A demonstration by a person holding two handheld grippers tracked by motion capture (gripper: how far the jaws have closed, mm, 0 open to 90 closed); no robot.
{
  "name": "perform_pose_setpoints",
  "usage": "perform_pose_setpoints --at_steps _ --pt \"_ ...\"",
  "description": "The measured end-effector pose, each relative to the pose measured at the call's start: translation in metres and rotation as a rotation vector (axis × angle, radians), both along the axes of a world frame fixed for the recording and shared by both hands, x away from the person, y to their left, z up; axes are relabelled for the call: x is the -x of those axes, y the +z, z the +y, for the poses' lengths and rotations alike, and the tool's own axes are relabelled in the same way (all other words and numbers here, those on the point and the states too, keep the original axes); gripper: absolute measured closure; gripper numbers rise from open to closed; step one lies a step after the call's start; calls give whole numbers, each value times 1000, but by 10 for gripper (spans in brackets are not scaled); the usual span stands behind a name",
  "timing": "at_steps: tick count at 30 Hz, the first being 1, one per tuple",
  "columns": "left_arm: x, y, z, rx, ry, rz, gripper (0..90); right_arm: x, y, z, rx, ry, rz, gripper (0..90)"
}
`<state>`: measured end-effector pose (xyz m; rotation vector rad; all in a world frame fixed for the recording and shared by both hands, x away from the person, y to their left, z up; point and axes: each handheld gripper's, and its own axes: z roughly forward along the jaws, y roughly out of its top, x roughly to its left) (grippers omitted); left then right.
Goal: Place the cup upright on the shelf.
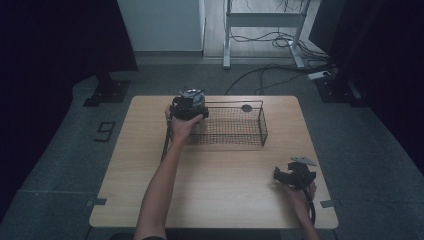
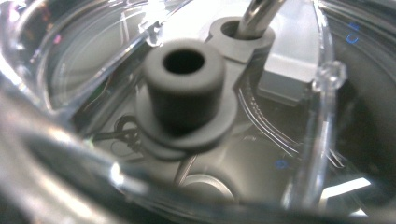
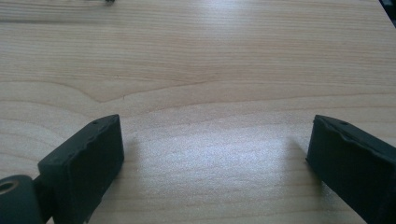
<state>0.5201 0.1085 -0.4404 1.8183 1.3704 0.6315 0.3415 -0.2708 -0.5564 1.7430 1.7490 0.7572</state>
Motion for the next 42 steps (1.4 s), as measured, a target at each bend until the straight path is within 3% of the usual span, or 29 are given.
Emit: perform_pose_setpoints --at_steps 5,15,22,28,36,42 --pt "0 -12 -1 -38 16 4 36 0 0 0 -1 -1 0 36" --pt "0 -26 -3 -38 19 23 36 0 0 0 0 1 0 37" --pt "9 -31 -4 -59 3 -2 35 0 0 0 0 1 0 37" --pt "10 -31 -1 -43 4 3 34 0 0 0 0 0 0 37" --pt "12 -29 -4 -55 23 3 33 0 0 0 0 0 0 37" --pt "23 -11 -3 -36 10 -72 0 0 0 0 0 0 0 37"
